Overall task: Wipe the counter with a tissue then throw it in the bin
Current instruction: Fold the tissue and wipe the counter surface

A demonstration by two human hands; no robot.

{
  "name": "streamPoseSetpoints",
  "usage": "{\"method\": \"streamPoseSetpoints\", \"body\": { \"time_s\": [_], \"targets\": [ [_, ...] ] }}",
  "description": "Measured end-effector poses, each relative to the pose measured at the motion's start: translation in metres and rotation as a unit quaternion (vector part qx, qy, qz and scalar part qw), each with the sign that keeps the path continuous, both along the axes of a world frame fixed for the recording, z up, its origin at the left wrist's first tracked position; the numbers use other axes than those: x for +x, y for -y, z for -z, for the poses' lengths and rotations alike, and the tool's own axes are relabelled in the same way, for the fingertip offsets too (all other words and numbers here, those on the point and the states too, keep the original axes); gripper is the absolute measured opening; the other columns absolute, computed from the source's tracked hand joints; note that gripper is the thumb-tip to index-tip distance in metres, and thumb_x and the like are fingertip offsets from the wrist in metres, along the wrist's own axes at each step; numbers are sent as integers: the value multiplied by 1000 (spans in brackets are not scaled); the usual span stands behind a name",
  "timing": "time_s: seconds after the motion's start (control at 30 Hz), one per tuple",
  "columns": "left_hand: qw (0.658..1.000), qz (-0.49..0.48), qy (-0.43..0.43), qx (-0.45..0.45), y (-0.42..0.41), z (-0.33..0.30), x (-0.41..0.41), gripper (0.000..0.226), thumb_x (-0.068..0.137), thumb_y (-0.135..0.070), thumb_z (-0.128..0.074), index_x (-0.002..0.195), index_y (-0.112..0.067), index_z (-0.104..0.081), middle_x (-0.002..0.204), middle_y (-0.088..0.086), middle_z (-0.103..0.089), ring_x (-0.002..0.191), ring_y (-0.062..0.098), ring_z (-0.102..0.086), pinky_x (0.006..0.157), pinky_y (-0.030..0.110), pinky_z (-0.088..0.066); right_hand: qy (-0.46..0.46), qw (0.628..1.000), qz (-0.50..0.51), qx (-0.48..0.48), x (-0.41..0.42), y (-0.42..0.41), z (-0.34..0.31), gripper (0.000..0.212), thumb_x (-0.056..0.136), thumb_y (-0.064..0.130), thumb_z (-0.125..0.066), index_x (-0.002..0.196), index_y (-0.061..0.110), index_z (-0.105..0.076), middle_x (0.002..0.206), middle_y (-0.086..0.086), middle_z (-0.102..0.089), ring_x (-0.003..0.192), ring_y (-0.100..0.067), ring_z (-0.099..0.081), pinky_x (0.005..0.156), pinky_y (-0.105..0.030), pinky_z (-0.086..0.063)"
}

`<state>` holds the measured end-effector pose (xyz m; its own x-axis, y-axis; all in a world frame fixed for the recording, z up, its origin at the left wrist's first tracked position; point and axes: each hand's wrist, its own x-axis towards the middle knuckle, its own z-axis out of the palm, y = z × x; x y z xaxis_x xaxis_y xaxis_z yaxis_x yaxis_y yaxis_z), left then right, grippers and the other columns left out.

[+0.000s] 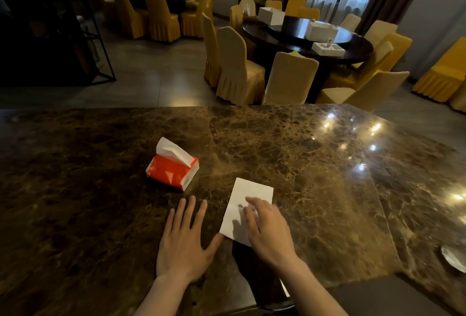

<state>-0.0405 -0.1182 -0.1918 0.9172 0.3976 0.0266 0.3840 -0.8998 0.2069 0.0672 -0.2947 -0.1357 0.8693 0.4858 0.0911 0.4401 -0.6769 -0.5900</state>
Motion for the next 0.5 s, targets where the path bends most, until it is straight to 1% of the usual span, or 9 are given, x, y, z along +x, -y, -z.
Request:
{"method": "streamPoseSetpoints", "body": {
  "time_s": [0.03,0.07,0.13,0.2,0.27,0.4,0.5],
  "targets": [
    [1000,0,1,2,0,0,0,95,86,-88,-1,163,-32,-1,173,0,6,157,20,17,127,44,8,18,999,-13,-34,3,1,1,47,105,46,-35,147,28,-46,153,3,-48,144,-21,-37,113,-40,-35],
    [1000,0,1,2,1,1,0,94,86,-87,-1,163,-33,0,173,0,7,157,19,18,127,44,8,30,996,-37,-77,6,2,4,50,107,44,-33,154,27,-35,162,0,-35,152,-23,-22,120,-42,-25],
    [1000,-1,-3,3,0,1,0,94,86,-87,0,163,-33,2,173,0,9,156,19,20,128,44,7,48,982,-99,-154,6,2,14,54,108,42,-28,160,30,-18,170,-4,-13,156,-26,1,126,-43,-8],
    [1000,0,-7,8,-1,1,0,92,86,-85,0,162,-33,5,173,0,12,156,20,21,129,45,7,70,970,-127,-196,0,4,27,55,108,43,-22,160,34,-7,171,-3,1,154,-26,14,126,-43,3],
    [1000,2,-12,12,-1,0,0,91,86,-82,-2,162,-33,8,173,2,13,156,21,21,129,46,6,85,967,-118,-211,-7,5,34,55,107,45,-16,160,35,-2,170,-2,7,153,-25,20,124,-42,9],
    [999,3,-25,20,0,-1,-2,91,84,-78,3,161,-32,14,172,2,17,155,22,25,129,46,6,96,960,-134,-227,-17,6,37,59,104,49,-7,160,34,3,170,-2,9,153,-25,21,124,-42,9],
    [1000,0,-18,10,0,-1,-1,89,87,-80,1,162,-32,9,173,1,13,156,20,23,129,46,6,85,962,-128,-226,-10,14,34,58,105,51,-13,160,35,0,170,-1,6,154,-23,16,126,-41,4]
  ]
}}
